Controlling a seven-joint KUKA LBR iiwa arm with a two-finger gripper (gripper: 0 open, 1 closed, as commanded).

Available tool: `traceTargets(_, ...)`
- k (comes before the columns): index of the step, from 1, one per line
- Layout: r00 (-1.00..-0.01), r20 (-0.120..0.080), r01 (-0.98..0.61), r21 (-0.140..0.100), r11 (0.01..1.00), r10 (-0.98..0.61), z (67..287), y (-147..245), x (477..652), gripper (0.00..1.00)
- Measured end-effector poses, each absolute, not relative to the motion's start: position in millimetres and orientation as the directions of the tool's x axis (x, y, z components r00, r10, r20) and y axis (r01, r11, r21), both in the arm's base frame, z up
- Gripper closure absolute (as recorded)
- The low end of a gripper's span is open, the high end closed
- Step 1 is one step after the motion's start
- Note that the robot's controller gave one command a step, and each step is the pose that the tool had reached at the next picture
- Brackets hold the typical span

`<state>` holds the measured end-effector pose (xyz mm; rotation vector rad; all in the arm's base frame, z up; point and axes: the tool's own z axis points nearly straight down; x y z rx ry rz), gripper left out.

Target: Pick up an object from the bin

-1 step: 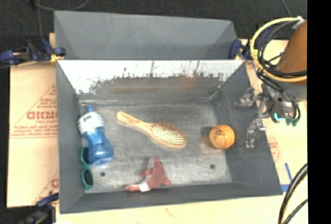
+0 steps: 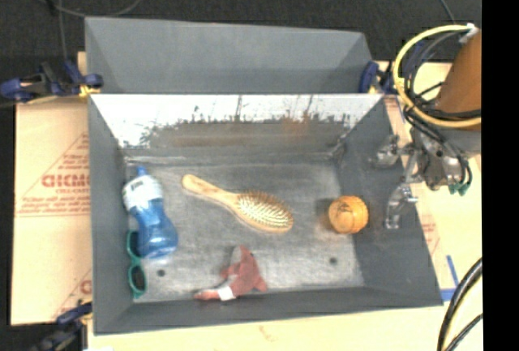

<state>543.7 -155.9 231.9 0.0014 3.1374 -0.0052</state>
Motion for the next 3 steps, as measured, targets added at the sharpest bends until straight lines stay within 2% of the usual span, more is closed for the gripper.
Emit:
traceTargets(1,-0.995,-0.008,-0.099,-0.004,0.995,-0.099,153.5,-160.4,560.3,0.00)
traceTargets(2,-0.971,-0.005,-0.240,0.004,0.971,-0.240,72.9,-162.0,574.6,0.00)
traceTargets(3,-0.970,-0.002,-0.243,0.004,0.970,-0.243,72.8,-161.8,575.9,0.00)
